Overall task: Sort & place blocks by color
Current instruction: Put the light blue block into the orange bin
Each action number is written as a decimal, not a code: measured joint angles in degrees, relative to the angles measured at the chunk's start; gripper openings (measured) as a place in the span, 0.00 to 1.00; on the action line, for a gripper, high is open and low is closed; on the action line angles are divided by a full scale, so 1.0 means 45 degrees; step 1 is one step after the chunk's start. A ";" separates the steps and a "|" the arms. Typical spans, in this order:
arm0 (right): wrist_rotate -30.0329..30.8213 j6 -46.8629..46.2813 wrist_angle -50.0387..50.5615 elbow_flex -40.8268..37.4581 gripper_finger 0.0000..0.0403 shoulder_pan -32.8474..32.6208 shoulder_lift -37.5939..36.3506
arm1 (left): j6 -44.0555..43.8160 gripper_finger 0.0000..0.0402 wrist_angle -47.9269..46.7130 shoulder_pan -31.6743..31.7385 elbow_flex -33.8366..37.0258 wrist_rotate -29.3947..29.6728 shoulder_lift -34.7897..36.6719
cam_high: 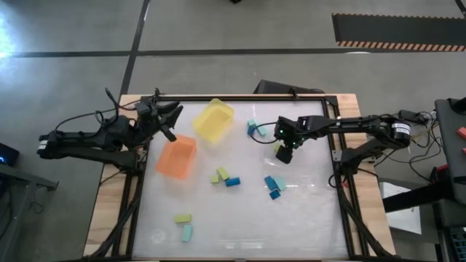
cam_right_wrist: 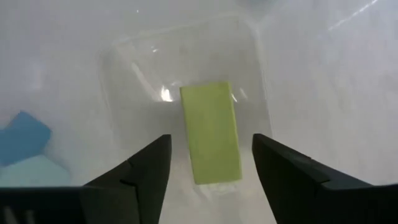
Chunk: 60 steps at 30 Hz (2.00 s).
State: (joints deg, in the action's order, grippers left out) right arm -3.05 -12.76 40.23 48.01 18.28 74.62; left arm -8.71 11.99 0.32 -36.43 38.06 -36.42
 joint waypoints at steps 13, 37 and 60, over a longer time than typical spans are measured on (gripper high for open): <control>-0.0082 -0.3961 0.0926 0.2929 0.54 -0.0955 -0.1497 | -0.1284 0.24 0.0000 0.0000 -0.0014 -0.0024 -0.1715; 0.1727 -0.2314 0.0097 0.3300 0.54 -0.2753 -0.4105 | -1.2307 0.24 0.0112 -0.0794 -0.1118 -0.4196 -0.4683; 0.1696 -0.0259 -0.0016 0.3104 0.54 -0.2749 -0.4471 | -2.3686 0.24 -0.7189 -0.7212 -0.4710 -1.3458 -0.9843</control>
State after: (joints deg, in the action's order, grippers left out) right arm 4.58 -13.92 40.16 61.98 5.91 54.50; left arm -115.30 -20.36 -32.14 -57.63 -22.50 -80.72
